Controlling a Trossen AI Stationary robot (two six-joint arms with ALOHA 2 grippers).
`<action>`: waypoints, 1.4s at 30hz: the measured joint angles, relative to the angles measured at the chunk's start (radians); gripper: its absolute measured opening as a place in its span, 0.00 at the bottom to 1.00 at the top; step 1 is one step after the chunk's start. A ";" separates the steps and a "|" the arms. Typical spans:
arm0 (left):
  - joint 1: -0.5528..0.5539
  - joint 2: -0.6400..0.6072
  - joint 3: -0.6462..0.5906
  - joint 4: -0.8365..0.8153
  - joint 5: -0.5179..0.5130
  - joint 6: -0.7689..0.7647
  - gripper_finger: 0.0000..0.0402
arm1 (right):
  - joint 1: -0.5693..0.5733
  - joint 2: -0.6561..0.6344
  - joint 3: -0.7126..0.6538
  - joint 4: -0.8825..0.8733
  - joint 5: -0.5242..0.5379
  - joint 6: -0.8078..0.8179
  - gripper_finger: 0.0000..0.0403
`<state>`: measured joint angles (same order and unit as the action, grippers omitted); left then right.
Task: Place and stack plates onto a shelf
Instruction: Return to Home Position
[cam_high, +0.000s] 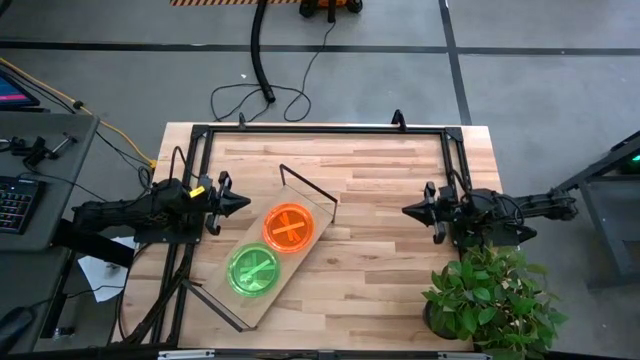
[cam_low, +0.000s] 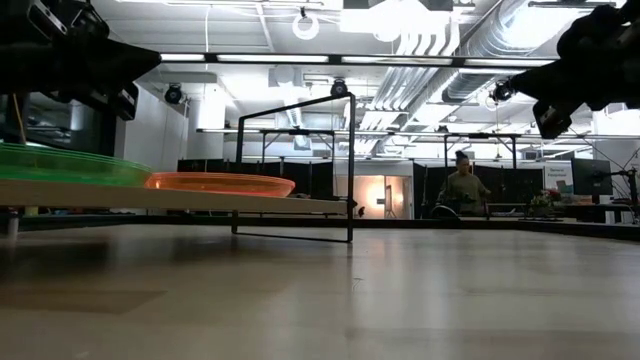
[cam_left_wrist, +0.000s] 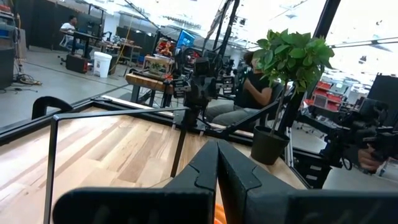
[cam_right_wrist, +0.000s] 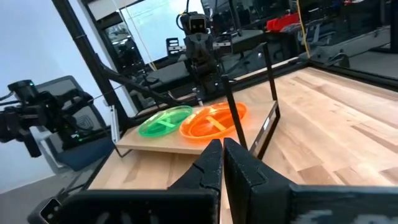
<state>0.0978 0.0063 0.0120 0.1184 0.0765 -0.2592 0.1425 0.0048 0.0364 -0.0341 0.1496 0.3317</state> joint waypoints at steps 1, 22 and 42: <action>0.000 0.000 0.000 0.001 0.000 0.000 0.00 | -0.001 0.000 0.000 0.000 0.000 0.000 0.00; 0.000 0.000 0.000 0.001 -0.001 0.000 0.00 | -0.001 0.000 0.000 -0.015 -0.109 -0.013 0.00; 0.000 -0.002 0.000 -0.015 -0.001 0.000 0.00 | 0.000 -0.001 0.000 -0.015 -0.109 -0.011 0.00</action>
<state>0.0976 0.0044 0.0120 0.1029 0.0753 -0.2592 0.1429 0.0036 0.0364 -0.0494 0.0410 0.3204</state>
